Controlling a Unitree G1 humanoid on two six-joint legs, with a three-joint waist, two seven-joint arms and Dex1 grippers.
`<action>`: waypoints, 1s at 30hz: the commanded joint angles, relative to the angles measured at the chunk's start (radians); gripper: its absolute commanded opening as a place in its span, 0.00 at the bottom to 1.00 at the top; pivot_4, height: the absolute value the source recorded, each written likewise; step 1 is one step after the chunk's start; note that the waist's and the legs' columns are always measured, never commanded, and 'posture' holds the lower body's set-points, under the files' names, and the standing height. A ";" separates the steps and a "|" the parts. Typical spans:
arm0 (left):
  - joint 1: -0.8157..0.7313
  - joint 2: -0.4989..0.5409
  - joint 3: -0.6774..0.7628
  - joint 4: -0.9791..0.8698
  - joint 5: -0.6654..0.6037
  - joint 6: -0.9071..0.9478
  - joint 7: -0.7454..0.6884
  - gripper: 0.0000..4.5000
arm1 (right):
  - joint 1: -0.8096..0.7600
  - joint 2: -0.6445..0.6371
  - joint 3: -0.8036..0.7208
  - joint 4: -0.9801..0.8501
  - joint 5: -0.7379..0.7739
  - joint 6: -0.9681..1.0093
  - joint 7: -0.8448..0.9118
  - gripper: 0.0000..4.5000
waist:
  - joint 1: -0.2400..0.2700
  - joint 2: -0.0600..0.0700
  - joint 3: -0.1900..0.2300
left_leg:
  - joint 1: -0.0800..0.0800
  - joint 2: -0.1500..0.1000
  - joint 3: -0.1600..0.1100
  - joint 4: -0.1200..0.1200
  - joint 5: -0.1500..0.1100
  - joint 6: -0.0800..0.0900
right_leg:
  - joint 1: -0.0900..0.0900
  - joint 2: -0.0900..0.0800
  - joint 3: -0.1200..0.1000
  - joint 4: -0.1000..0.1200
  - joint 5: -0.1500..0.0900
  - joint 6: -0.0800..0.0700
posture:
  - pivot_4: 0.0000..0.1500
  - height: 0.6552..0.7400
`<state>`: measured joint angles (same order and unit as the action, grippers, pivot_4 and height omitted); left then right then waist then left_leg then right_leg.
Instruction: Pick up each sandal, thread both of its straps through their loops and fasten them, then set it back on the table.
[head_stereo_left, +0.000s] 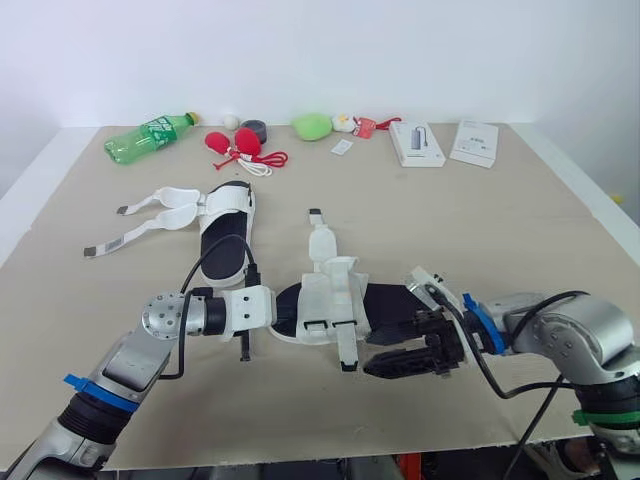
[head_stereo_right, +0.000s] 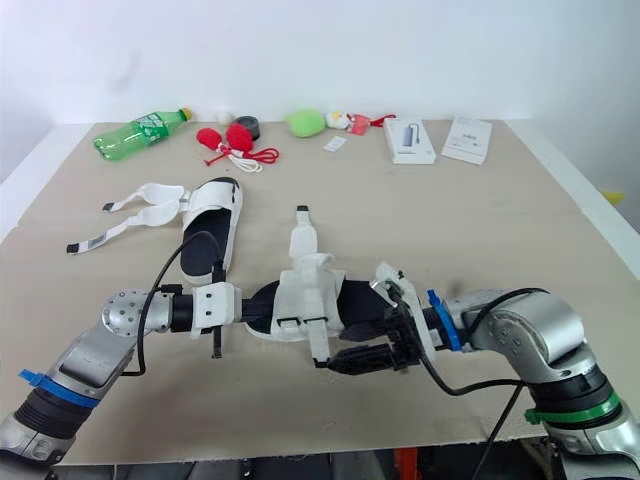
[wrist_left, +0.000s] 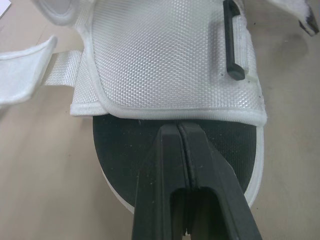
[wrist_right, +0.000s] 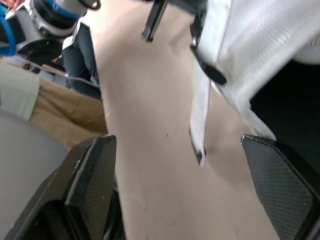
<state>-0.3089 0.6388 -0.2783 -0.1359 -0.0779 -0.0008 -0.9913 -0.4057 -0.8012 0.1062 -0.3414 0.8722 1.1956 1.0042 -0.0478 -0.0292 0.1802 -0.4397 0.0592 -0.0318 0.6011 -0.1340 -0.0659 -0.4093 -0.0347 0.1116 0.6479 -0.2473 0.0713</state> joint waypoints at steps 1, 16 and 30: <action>0.008 0.011 -0.014 0.038 0.039 0.017 -0.001 0.00 | -0.024 0.024 -0.027 -0.014 0.015 -0.006 -0.027 0.95 | 0.000 0.000 0.000 | 0.000 0.000 0.000 0.000 0.000 0.000 | 0.000 0.000 0.000 0.000 0.000 0.000 | 1.00 1.00; -0.043 -0.006 -0.010 0.106 0.074 -0.008 0.049 0.00 | -0.035 0.157 -0.032 0.068 -0.019 -0.031 -0.120 0.26 | 0.000 0.000 0.000 | -0.002 0.000 0.000 -0.003 0.001 0.002 | 0.002 0.001 0.000 0.000 0.001 0.000 | 1.00 1.00; -0.025 -0.012 -0.006 0.095 0.079 0.003 0.061 0.00 | 0.154 0.036 0.012 -0.055 0.047 0.115 -0.108 0.01 | 0.003 -0.001 -0.001 | -0.002 0.000 0.000 -0.003 0.001 0.001 | 0.002 0.001 0.000 0.000 0.000 0.001 | 1.00 1.00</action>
<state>-0.3567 0.6148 -0.2766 -0.0698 -0.0398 -0.0238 -0.9378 -0.2749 -0.7463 0.1064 -0.3642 0.8818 1.2598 0.8811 -0.0453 -0.0301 0.1791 -0.4416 0.0593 -0.0322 0.5986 -0.1331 -0.0644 -0.4068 -0.0341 0.1116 0.6479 -0.2468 0.0719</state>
